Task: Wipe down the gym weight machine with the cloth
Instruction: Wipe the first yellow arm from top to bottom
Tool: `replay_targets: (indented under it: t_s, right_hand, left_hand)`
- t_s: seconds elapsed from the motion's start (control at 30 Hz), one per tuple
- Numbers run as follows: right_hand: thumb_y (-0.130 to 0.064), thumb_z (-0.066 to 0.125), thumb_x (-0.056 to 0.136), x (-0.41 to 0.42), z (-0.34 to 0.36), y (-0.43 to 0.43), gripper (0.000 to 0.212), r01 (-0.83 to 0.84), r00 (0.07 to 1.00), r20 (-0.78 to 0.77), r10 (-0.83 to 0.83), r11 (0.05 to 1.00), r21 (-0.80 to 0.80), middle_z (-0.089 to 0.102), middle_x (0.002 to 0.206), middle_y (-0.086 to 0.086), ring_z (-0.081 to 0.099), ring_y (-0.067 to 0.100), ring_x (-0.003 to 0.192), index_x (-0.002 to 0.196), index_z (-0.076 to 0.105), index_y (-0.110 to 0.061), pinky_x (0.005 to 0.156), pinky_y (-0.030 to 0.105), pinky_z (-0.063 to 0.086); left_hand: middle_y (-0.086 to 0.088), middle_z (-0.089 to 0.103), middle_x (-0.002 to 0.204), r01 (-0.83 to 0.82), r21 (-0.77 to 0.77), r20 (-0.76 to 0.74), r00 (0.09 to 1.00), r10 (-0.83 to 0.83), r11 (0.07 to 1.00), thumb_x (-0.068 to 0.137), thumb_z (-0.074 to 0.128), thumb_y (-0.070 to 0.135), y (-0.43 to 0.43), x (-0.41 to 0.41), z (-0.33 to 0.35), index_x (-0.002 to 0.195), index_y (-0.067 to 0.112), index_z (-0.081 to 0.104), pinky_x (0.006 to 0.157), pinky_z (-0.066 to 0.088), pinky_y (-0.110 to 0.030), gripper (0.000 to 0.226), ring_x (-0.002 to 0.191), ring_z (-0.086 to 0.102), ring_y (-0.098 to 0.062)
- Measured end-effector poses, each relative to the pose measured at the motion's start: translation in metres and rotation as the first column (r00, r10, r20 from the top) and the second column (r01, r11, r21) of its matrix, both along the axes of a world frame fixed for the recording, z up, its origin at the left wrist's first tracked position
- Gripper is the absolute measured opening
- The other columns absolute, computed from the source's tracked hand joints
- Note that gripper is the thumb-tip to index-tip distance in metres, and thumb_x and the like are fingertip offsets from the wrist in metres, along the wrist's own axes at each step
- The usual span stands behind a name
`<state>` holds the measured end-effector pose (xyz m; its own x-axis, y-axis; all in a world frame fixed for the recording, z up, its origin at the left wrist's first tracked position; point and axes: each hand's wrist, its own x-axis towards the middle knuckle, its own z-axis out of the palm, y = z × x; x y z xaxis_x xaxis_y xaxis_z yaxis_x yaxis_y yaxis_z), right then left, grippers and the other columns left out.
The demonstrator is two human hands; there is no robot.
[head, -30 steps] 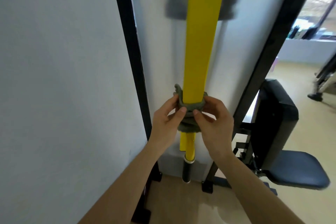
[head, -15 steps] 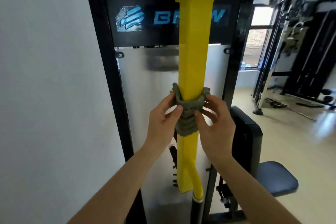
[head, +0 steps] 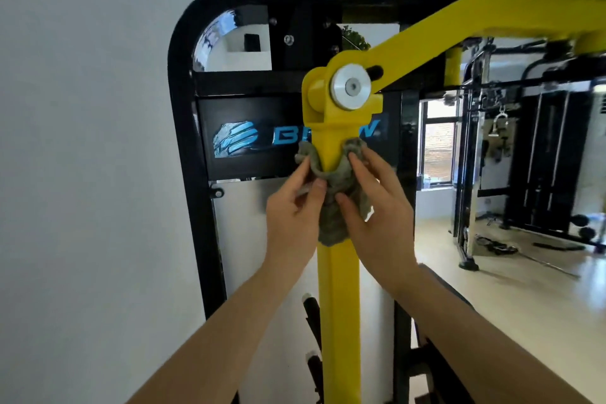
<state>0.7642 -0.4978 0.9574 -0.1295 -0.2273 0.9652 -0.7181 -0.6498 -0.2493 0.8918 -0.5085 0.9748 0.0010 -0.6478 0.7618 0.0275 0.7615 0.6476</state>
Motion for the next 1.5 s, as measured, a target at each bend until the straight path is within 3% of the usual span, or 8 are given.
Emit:
replay_targets:
  t_s: [0.2, 0.53, 0.67, 0.77, 0.97, 1.1, 1.4, 1.5]
  right_hand:
    - [-0.001, 0.070, 0.089, 0.006, 0.021, -0.001, 0.057, -0.098, 0.991, 0.093, 0.098, 0.995, -0.002, 0.049, 0.148, 0.011, 0.041, 0.003, 0.135, 0.143, 0.051, -0.006, 0.111, 0.012, 0.034]
    - [-0.008, 0.070, 0.091, 0.007, -0.042, 0.006, 0.061, -0.087, 0.989, 0.128, 0.073, 0.990, 0.111, 0.058, 0.140, 0.010, 0.057, 0.017, 0.125, 0.146, 0.045, -0.015, 0.099, 0.040, 0.056]
    - [-0.008, 0.071, 0.090, 0.009, -0.081, 0.015, 0.064, -0.098, 0.983, 0.172, 0.061, 0.972, 0.212, 0.059, 0.136, 0.004, 0.056, 0.007, 0.121, 0.147, 0.044, -0.020, 0.097, 0.029, 0.055]
    - [-0.006, 0.074, 0.088, 0.011, -0.110, 0.021, 0.066, -0.086, 0.980, 0.196, 0.036, 0.963, 0.257, 0.059, 0.134, 0.002, 0.058, 0.010, 0.120, 0.144, 0.044, -0.027, 0.097, 0.033, 0.056]
    - [0.000, 0.076, 0.084, 0.011, -0.174, 0.033, 0.043, -0.075, 0.967, 0.255, -0.011, 0.943, 0.325, 0.064, 0.118, 0.000, 0.061, -0.001, 0.109, 0.124, 0.065, -0.010, 0.089, 0.013, 0.052]
    - [0.001, 0.075, 0.085, 0.014, -0.206, 0.043, 0.032, -0.087, 0.958, 0.285, -0.040, 0.902, 0.422, 0.064, 0.110, 0.000, 0.063, 0.004, 0.104, 0.115, 0.068, -0.009, 0.087, 0.015, 0.054]
    - [0.005, 0.073, 0.084, 0.018, -0.264, 0.064, 0.026, 0.012, 0.975, 0.161, -0.152, 0.761, 0.649, 0.059, 0.105, -0.004, 0.057, -0.012, 0.095, 0.107, 0.070, -0.007, 0.078, 0.002, 0.047]
    - [0.004, 0.072, 0.085, 0.023, -0.272, 0.071, 0.025, 0.064, 0.975, 0.118, -0.189, 0.745, 0.664, 0.059, 0.106, -0.005, 0.057, -0.010, 0.092, 0.109, 0.071, -0.005, 0.080, -0.002, 0.042]
  left_hand:
    - [0.005, 0.066, 0.130, -0.007, -0.049, -0.014, 1.000, 0.007, 0.999, 0.105, 0.051, 0.014, -0.006, -0.004, 0.025, 0.146, 0.015, 0.051, 0.096, 0.053, -0.020, 0.041, 0.119, 0.063, -0.004]
    - [0.006, 0.071, 0.119, 0.071, 0.143, 0.097, 0.992, -0.086, 0.987, 0.096, 0.055, 0.033, -0.010, 0.015, -0.028, 0.135, 0.025, 0.058, 0.097, 0.057, -0.034, 0.040, 0.112, 0.068, -0.013]
    - [0.009, 0.073, 0.116, 0.133, 0.253, 0.110, 0.980, -0.165, 0.958, 0.094, 0.057, 0.036, -0.012, 0.021, -0.065, 0.134, 0.024, 0.060, 0.096, 0.058, -0.033, 0.042, 0.111, 0.069, -0.014]
    - [0.008, 0.073, 0.118, 0.148, 0.329, 0.144, 0.968, -0.204, 0.933, 0.090, 0.058, 0.039, -0.013, 0.026, -0.092, 0.134, 0.021, 0.061, 0.096, 0.058, -0.032, 0.047, 0.111, 0.069, -0.013]
    - [0.000, 0.072, 0.122, 0.138, 0.502, 0.178, 0.949, -0.258, 0.854, 0.099, 0.058, 0.029, -0.014, 0.035, -0.158, 0.135, 0.018, 0.062, 0.102, 0.054, -0.043, 0.038, 0.113, 0.069, -0.019]
    - [0.005, 0.074, 0.117, 0.169, 0.611, 0.128, 0.943, -0.307, 0.774, 0.101, 0.058, 0.021, -0.010, 0.037, -0.198, 0.128, 0.027, 0.063, 0.102, 0.054, -0.038, 0.028, 0.110, 0.070, -0.016]
    - [0.009, 0.071, 0.116, 0.170, 0.716, 0.079, 0.944, -0.320, 0.677, 0.099, 0.061, 0.015, 0.005, 0.040, -0.254, 0.138, 0.018, 0.060, 0.092, 0.059, -0.029, 0.039, 0.103, 0.072, -0.010]
    - [0.005, 0.068, 0.120, 0.127, 0.718, 0.096, 0.956, -0.278, 0.684, 0.098, 0.064, 0.017, 0.012, 0.037, -0.269, 0.138, 0.021, 0.059, 0.096, 0.058, -0.041, 0.040, 0.110, 0.069, -0.017]
